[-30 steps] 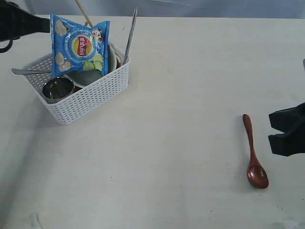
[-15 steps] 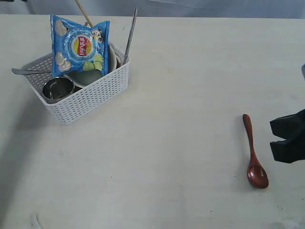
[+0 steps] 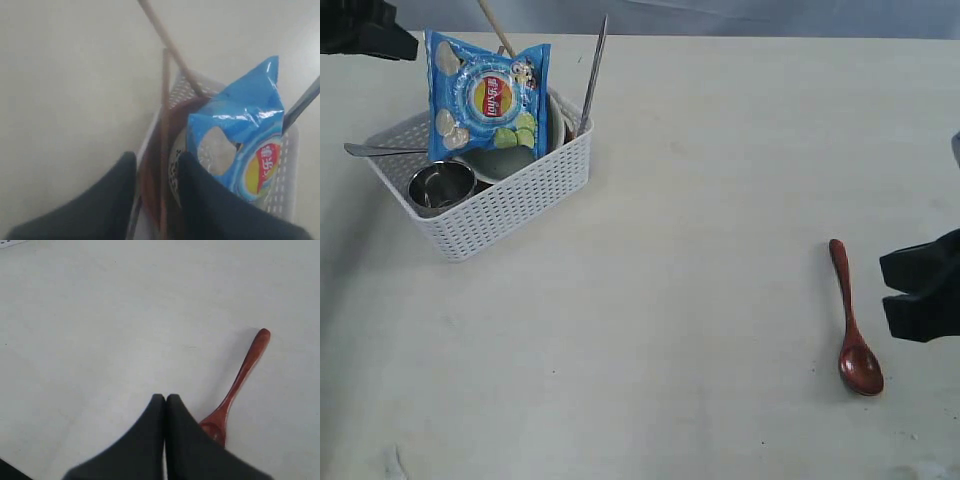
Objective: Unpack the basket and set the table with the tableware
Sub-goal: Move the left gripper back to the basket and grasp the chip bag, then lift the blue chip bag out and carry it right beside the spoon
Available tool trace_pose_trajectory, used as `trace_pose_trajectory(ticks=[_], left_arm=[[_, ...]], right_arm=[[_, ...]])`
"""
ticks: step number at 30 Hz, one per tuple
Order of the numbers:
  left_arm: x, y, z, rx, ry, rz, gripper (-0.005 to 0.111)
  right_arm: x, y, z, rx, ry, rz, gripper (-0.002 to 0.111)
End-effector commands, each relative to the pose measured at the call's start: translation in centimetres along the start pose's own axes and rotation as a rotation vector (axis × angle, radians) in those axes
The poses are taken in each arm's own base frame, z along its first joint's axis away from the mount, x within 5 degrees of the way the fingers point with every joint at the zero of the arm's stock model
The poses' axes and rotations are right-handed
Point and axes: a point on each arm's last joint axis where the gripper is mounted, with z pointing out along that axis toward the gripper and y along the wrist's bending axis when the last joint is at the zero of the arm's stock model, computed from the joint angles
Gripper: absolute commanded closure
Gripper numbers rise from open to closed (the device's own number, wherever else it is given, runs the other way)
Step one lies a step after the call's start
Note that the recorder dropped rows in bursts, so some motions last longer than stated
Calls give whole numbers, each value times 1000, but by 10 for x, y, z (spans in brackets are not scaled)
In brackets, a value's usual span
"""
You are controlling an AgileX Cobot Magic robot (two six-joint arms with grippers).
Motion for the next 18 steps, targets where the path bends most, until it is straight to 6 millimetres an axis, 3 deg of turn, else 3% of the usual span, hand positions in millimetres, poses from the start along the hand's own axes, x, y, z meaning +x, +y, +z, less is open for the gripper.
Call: trace_pose_trajectory(ticks=[1,7,14,18], left_arm=[[-2,0,-1,10,-17,56,61],[-4,-10,-2,120,-42,125,61],[4,1,19,151,-22,61,61],[7,1,24,178,-8,45,68]], right_arm=[[1,1,-1,-7,16,-1,109],[1,1,-1,-7,22,-1,109],[1,1,-1,-7,22,-1,109],[1,1,-1,-7,22,-1,109]])
